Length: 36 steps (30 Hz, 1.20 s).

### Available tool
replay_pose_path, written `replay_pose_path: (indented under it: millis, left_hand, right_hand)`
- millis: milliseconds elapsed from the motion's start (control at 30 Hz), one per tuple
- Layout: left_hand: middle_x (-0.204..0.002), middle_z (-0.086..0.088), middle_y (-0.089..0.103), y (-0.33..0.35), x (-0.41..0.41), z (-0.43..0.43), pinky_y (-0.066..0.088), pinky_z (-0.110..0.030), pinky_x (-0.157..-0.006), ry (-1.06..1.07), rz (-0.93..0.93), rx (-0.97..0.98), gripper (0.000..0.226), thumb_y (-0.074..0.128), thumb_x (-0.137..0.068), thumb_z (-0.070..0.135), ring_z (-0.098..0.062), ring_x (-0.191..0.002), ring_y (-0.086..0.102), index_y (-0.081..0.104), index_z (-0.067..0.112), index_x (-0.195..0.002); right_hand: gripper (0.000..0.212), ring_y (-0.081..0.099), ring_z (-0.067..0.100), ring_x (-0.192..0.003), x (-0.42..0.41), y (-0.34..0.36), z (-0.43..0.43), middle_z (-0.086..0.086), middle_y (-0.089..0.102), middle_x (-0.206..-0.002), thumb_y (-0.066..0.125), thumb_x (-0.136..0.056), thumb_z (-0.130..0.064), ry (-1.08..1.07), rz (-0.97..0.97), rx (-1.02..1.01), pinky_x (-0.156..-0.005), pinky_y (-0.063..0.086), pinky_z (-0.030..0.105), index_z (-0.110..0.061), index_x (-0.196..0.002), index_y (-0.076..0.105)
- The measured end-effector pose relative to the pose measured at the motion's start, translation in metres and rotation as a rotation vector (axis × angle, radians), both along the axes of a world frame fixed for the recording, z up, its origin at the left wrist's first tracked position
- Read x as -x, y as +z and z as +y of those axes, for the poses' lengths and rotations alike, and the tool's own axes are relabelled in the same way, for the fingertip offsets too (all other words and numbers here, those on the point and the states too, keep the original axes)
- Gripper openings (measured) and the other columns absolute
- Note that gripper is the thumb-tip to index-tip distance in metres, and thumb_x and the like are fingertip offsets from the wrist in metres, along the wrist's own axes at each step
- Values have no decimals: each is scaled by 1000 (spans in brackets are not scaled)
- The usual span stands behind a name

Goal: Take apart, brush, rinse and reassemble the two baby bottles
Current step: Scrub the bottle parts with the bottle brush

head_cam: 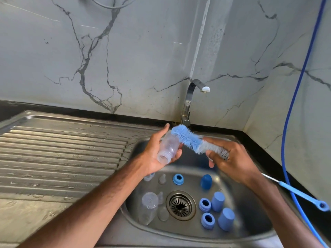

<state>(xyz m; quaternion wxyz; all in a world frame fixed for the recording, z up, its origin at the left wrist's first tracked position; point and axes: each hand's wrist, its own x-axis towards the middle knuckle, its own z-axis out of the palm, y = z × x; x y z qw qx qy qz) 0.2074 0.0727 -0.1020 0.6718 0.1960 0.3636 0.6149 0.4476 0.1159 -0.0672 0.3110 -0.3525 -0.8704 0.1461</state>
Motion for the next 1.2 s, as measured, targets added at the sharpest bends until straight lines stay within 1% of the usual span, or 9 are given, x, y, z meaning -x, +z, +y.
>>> replay_pose_path:
  millis: [133, 300, 433, 567, 667, 800, 933, 1100, 1200]
  left_hand:
    - [-85, -13, 74, -2, 4, -2, 60, -30, -60, -25, 103, -62, 53, 74, -87, 49, -20, -72, 73, 69, 1, -108]
    - [-88, -14, 70, 3, 0, -1, 56, -30, -56, 51, 106, -2, 55, 72, -86, 51, -20, -65, 65, 69, 3, -114]
    - [-94, -16, 72, 2, 1, -3, 55, -33, -70, 84, 167, 15, 60, 67, -90, 53, -23, -78, 68, 67, 0, -115]
    - [-85, -15, 74, 5, 0, -4, 54, -31, -59, 53, 164, -8, 53, 58, -99, 50, -20, -68, 65, 66, 0, -117]
    - [-101, -18, 74, 6, -4, -7, 58, -30, -58, 47, 172, 1, 54, 52, -104, 45, -22, -74, 70, 60, -1, -131]
    - [-120, -21, 72, 1, -1, -9, 58, -39, -77, 14, 106, -23, 49, 42, -108, 42, -28, -95, 73, 60, 2, -130]
    - [-100, -20, 71, 3, -2, -5, 54, -31, -59, 56, 147, 3, 50, 50, -104, 45, -22, -72, 65, 70, 1, -116]
    - [-83, -11, 74, 2, 3, -4, 59, -28, -63, 3, 183, -57, 47, 67, -91, 52, -19, -70, 71, 78, 7, -93]
    - [-85, -12, 71, 5, -1, -3, 56, -28, -55, 35, 146, -40, 47, 72, -89, 49, -19, -66, 66, 72, 5, -107]
  right_hand:
    - [39, 74, 7, -70, -1, 2, -10, -22, 75, -79, 69, -99, -23, 269, -75, 165, -65, 55, 18, -35, -136, 64]
    - [38, 70, 7, -66, -3, 2, 0, -11, 74, -70, 69, -99, -19, -9, 38, -1, -71, 57, 30, -32, -135, 66]
    - [38, 73, 8, -66, -1, 5, -14, -12, 76, -76, 69, -99, -20, 284, -44, 171, -62, 53, 16, -32, -135, 65]
    - [38, 71, 6, -67, 0, 3, -3, -12, 74, -71, 69, -99, -23, -5, 35, 16, -69, 58, 30, -35, -135, 66]
    - [38, 73, 7, -68, -5, 3, -4, -10, 75, -71, 70, -98, -19, 85, -15, 66, -71, 58, 31, -32, -134, 66]
    - [40, 74, 7, -70, 0, 1, -7, -15, 75, -75, 69, -99, -22, 191, -133, 148, -68, 56, 23, -32, -137, 65]
    - [38, 71, 3, -68, -1, 0, -2, -14, 74, -70, 69, -98, -23, -56, 10, 3, -68, 57, 29, -32, -135, 66]
    - [39, 73, 6, -68, -1, 4, -10, -19, 75, -76, 69, -99, -21, 195, -101, 156, -64, 50, 13, -30, -137, 65]
    - [37, 69, 4, -64, -3, 4, -1, -15, 74, -69, 70, -97, -22, -40, 25, 3, -64, 54, 21, -32, -133, 68]
